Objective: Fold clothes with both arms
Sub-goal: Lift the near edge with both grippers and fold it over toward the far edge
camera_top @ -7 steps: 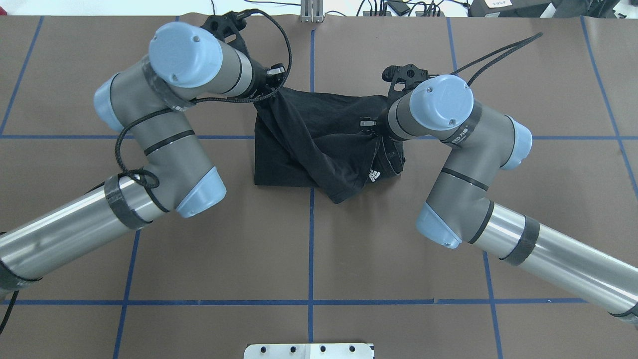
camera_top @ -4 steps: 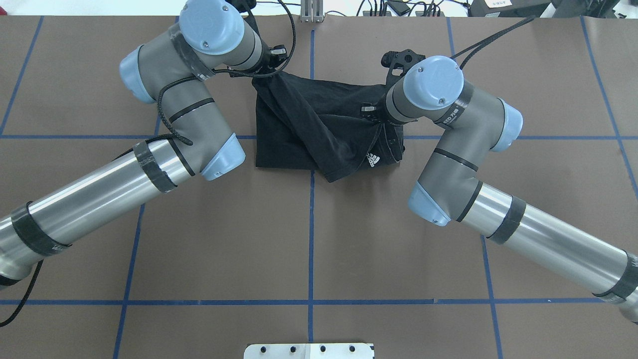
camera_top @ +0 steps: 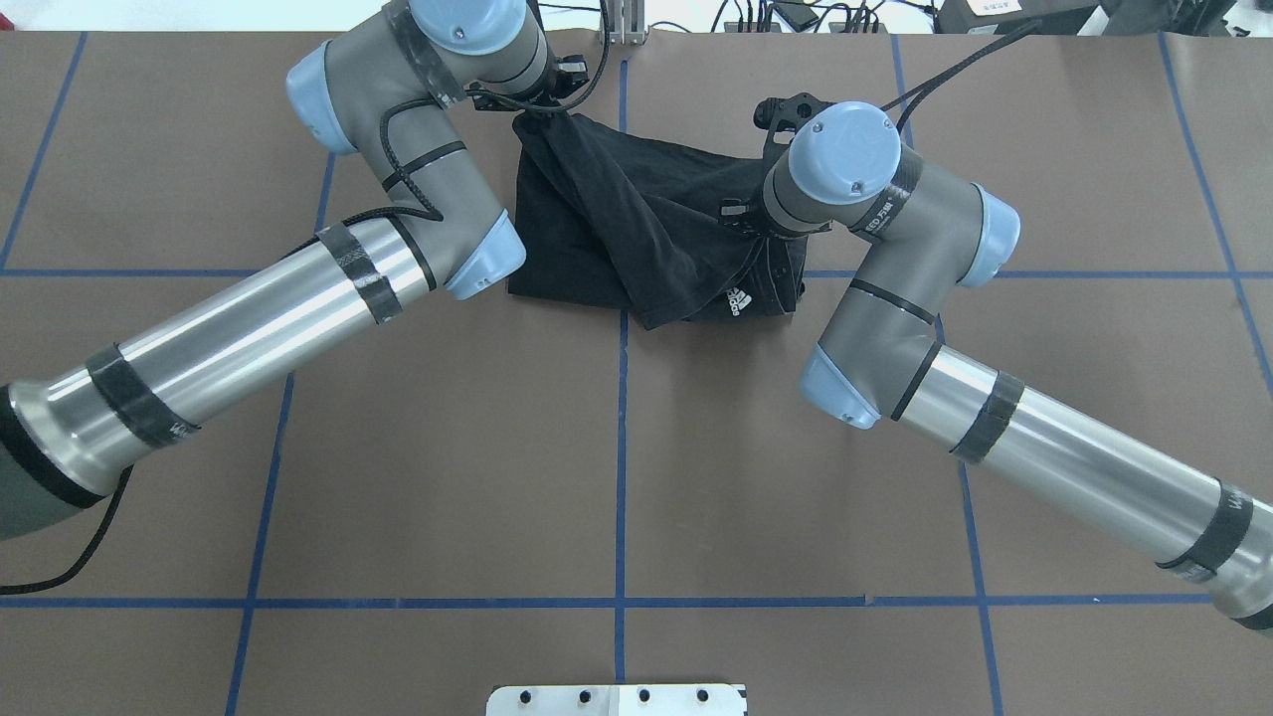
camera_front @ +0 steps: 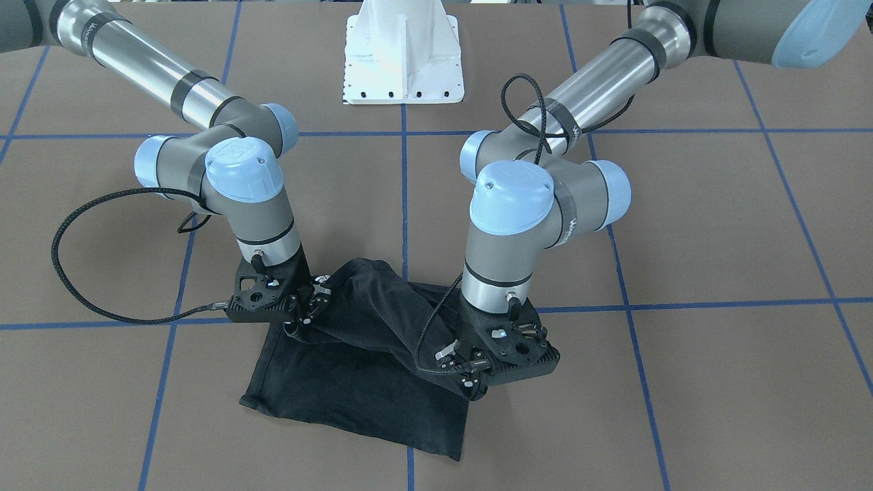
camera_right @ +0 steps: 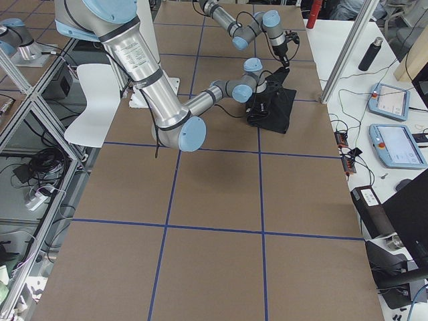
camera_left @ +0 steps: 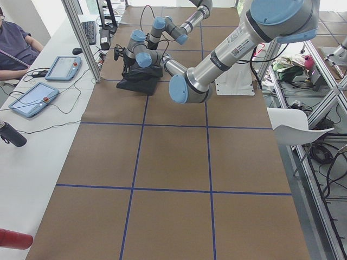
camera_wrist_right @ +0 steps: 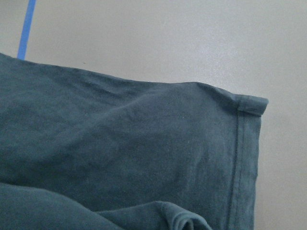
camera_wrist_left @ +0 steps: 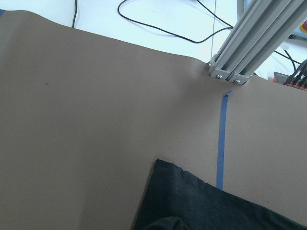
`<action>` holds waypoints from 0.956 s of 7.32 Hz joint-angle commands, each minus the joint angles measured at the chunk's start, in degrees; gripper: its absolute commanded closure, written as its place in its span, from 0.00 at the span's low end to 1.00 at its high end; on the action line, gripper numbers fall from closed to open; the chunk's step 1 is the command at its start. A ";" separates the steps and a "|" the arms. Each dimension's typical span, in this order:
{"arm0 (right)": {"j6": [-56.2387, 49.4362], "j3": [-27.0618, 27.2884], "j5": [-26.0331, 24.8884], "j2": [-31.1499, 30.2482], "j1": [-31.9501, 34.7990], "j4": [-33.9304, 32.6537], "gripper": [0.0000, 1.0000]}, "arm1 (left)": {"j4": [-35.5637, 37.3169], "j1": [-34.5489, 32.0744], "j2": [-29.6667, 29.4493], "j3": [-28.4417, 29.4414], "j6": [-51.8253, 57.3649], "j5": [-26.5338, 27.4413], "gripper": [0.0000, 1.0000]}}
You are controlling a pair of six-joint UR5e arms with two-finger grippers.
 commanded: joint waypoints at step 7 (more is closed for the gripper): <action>-8.36 -12.33 17.24 8.15 11.04 -0.24 0.00 | -12.96 -4.93 -5.10 9.88 -0.12 -15.78 0.00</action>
